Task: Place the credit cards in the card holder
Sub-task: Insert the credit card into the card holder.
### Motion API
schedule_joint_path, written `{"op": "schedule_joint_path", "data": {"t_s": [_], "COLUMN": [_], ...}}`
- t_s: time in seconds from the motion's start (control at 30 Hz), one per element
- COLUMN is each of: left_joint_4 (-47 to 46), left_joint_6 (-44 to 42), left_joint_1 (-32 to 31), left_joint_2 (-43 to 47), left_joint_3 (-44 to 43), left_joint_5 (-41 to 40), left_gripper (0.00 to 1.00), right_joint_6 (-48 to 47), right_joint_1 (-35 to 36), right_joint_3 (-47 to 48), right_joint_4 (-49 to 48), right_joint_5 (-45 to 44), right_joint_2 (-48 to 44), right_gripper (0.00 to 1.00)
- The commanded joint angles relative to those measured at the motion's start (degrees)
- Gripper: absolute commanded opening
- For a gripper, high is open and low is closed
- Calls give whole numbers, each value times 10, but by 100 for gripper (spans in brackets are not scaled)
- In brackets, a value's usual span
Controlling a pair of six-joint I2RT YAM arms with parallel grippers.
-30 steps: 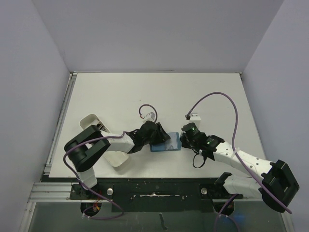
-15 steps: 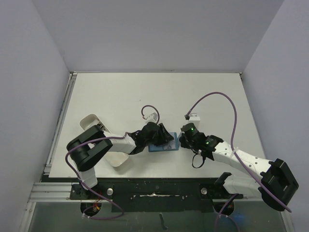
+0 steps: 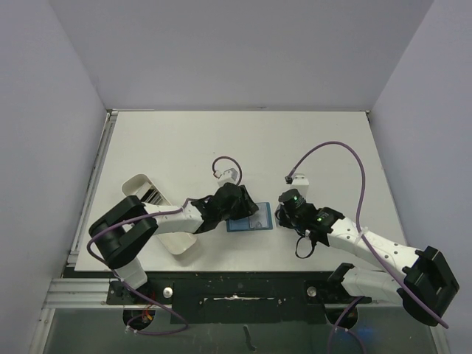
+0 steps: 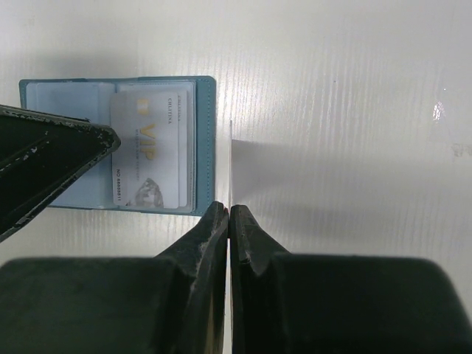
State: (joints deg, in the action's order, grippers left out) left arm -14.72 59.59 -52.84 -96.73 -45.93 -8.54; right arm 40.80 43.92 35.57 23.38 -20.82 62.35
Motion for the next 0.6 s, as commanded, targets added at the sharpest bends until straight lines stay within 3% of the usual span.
{"op": "schedule_joint_path", "data": {"t_s": [0.0,0.57], "left_joint_4": [21,-7], "left_joint_6": [-16,14], "left_joint_1": [2,0], "left_joint_2": [13,-40], "left_joint_3": [-21,-30], "left_joint_5": [-21,7], "left_gripper": [40,41], "right_joint_6": [3,4], "right_joint_1": [2,4], "right_joint_3": [17,6], "right_joint_4": [-17,-50], "right_joint_5": [-15,6], "right_joint_2": [-6,4], "right_gripper": [0,0]}}
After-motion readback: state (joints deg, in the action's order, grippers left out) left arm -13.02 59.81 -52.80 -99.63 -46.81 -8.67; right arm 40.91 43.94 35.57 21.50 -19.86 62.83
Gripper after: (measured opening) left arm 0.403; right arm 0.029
